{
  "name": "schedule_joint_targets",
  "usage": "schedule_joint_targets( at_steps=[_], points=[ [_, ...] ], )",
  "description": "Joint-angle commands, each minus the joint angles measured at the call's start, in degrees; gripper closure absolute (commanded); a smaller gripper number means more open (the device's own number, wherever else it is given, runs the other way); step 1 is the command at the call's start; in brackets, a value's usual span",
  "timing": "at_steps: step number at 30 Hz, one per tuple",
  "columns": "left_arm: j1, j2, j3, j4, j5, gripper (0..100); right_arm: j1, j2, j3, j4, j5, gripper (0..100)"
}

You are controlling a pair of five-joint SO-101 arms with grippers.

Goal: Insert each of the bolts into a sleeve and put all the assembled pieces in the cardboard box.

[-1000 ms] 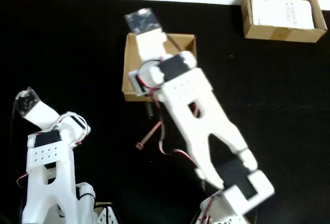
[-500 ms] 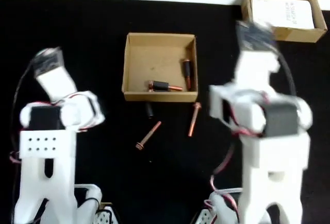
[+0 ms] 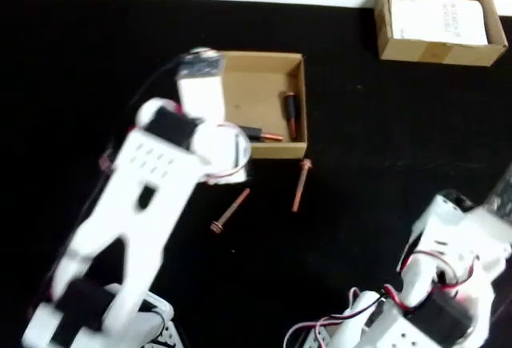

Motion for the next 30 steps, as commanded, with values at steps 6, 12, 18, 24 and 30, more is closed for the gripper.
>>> schedule_joint_targets(
  at_steps=[6,12,18,24,30],
  points=[
    [6.4,23.1,-25.5,3.6,1.8,80,10.6,-20.9,22.8,-11.8,6.8,99.2],
    [8.1,36.3,-36.6,3.3,1.8,80,15.2,-19.2,26.0,-14.1,6.4,99.2],
    [7.9,49.4,-48.0,3.2,1.1,80,17.2,-19.2,29.7,-18.9,6.7,99.2],
    [8.3,59.8,-60.1,3.6,-1.8,80,16.7,-19.2,31.1,-19.5,6.4,99.2],
    [8.6,65.5,-66.5,3.6,-2.6,80,16.6,-19.2,31.1,-19.5,6.3,99.2]
  ],
)
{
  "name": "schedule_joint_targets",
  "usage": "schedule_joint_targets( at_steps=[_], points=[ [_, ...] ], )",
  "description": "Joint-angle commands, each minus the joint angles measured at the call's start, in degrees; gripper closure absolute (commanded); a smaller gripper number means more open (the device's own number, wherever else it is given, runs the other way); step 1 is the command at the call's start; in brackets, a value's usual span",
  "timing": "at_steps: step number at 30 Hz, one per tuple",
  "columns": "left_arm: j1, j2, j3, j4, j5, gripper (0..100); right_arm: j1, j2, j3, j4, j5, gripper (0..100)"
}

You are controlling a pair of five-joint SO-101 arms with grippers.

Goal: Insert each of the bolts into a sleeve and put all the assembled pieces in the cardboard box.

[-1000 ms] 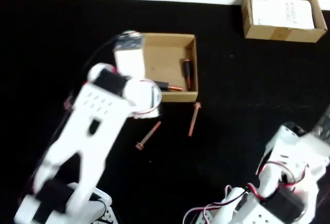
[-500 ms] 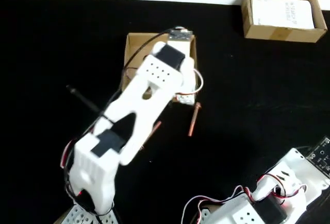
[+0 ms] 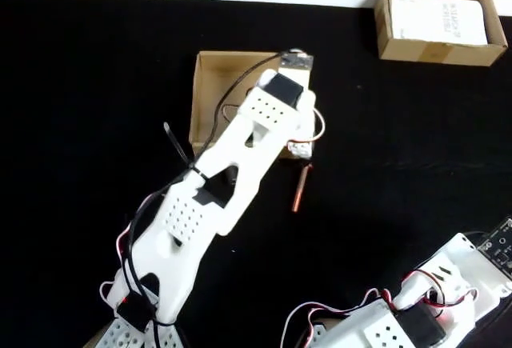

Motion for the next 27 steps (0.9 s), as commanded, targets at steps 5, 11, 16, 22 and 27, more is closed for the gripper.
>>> schedule_joint_targets(
  at_steps=[5,11,16,22,27],
  points=[
    [3.5,2.1,-4.2,1.5,-2.4,80,0.0,-0.5,-0.2,-1.3,0.4,99.2],
    [4.3,3.4,-4.3,1.1,-2.5,80,0.0,-0.5,-0.2,-1.3,0.4,99.2],
    [4.2,5.8,-4.3,1.1,-2.7,80,0.0,-0.5,-0.2,-1.3,0.4,99.2],
    [3.9,8.2,-4.3,-2.6,-4.7,84,0.3,-0.5,-0.2,-1.2,0.4,99.2],
    [4.3,9.5,-4.3,-6.0,-7.7,97,0.5,-0.5,-0.2,-1.2,0.4,99.2]
  ],
)
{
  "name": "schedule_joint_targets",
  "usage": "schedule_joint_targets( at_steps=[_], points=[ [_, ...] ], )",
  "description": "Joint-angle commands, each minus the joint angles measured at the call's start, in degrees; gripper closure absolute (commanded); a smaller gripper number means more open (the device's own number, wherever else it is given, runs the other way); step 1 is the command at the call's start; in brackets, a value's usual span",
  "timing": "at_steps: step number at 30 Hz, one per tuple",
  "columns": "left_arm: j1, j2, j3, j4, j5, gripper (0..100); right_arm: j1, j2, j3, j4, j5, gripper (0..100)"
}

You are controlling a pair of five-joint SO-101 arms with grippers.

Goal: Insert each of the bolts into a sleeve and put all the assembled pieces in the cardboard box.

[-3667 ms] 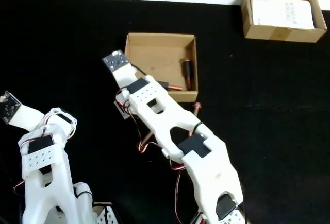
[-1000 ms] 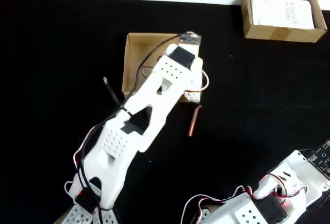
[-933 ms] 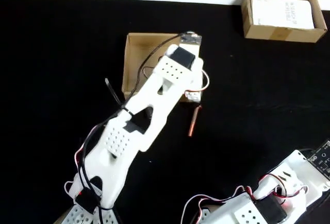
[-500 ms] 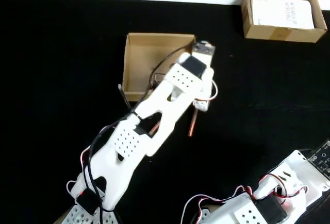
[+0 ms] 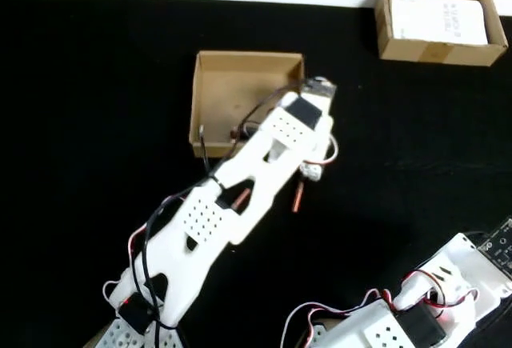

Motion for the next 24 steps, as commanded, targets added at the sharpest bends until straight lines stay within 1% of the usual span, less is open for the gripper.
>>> schedule_joint_targets(
  at_steps=[1,8,11,14,18,22,24],
  points=[
    [0.0,0.4,-1.5,-2.6,-3.5,99,0.5,-0.5,-0.2,-1.2,0.4,99.2],
    [0.0,-0.7,-2.6,-2.4,-4.1,99,-0.4,-0.4,0.2,-1.0,-0.2,99.2],
    [0.0,-3.5,-6.5,0.4,-4.0,99,-4.2,-0.4,1.7,-0.8,-4.2,99.2],
    [0.0,-6.8,-13.0,3.7,-4.0,99,-9.9,-0.4,1.7,0.6,-8.1,99.2],
    [0.0,-11.3,-22.5,8.7,-4.2,99,-19.5,-0.4,1.1,1.1,-15.8,99.2],
    [-0.4,-16.8,-29.6,9.4,-4.2,99,-27.7,-0.4,-2.1,1.2,-20.6,99.2],
    [-0.4,-20.4,-31.3,9.6,-4.2,99,-32.0,-0.4,-3.6,1.2,-21.5,99.2]
  ],
)
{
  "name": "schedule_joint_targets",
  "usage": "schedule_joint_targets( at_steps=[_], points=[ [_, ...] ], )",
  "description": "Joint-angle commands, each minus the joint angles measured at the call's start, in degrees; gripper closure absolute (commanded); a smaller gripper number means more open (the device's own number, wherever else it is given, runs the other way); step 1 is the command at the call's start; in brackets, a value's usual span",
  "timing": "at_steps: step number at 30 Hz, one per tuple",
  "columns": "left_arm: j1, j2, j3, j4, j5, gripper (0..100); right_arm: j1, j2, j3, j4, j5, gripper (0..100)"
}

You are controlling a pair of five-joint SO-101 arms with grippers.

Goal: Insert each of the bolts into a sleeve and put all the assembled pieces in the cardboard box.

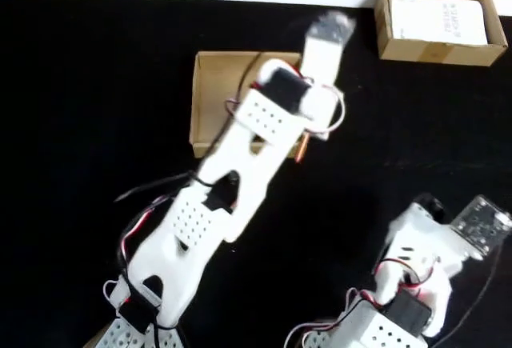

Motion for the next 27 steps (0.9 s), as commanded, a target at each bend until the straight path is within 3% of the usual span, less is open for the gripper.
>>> schedule_joint_targets(
  at_steps=[1,11,21,27],
  points=[
    [0.3,-10.0,-5.0,0.6,-0.4,99,-7.8,-0.4,-5.1,0.1,-1.8,99.2],
    [0.2,-32.5,-1.1,0.8,-11.1,99,-26.9,-0.4,-6.5,0.1,-1.3,99.2],
    [0.7,-67.0,39.3,0.1,-15.0,99,-42.2,-0.4,-5.9,-0.1,-1.3,99.2],
    [0.2,-72.0,60.2,-10.5,-14.9,99,-48.7,-0.4,-5.8,-0.3,-1.3,99.2]
  ],
)
